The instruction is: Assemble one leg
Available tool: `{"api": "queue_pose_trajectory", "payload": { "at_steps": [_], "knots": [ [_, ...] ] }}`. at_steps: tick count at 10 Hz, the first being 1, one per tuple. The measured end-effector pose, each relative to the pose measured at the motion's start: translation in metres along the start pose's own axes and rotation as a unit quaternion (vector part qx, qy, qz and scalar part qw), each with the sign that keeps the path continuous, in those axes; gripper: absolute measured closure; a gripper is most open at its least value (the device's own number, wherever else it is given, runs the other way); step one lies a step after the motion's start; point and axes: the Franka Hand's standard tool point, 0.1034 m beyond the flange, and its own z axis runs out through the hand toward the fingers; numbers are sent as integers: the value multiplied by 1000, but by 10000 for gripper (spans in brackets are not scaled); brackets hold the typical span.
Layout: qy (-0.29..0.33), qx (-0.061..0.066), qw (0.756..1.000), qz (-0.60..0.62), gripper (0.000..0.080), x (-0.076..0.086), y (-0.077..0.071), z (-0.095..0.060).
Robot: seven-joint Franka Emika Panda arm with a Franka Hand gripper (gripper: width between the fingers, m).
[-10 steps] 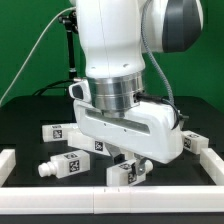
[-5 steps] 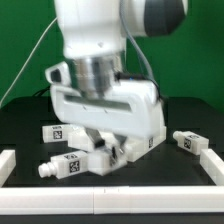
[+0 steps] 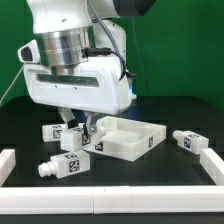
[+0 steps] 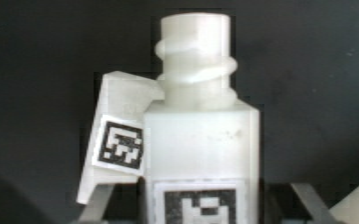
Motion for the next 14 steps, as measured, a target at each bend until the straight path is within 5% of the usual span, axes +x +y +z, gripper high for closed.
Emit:
{"api": "queue_pose_trajectory", "payload": {
  "at_steps": [2, 3, 5, 6, 8, 11, 14],
  "knots": [
    [0, 0, 1000, -6, 518, 0, 1, 0],
    [5, 1, 999, -37, 518, -3, 14, -8],
    [15, -4, 997, -75, 518, -10, 77, -15],
    [33, -8, 996, -88, 518, -4, 95, -13],
    [56, -5, 992, -109, 517, 1, 84, -16],
    [55, -7, 990, -128, 517, 1, 86, -14],
    [55, -22, 974, -217, 517, 4, 131, -3]
  ]
}}
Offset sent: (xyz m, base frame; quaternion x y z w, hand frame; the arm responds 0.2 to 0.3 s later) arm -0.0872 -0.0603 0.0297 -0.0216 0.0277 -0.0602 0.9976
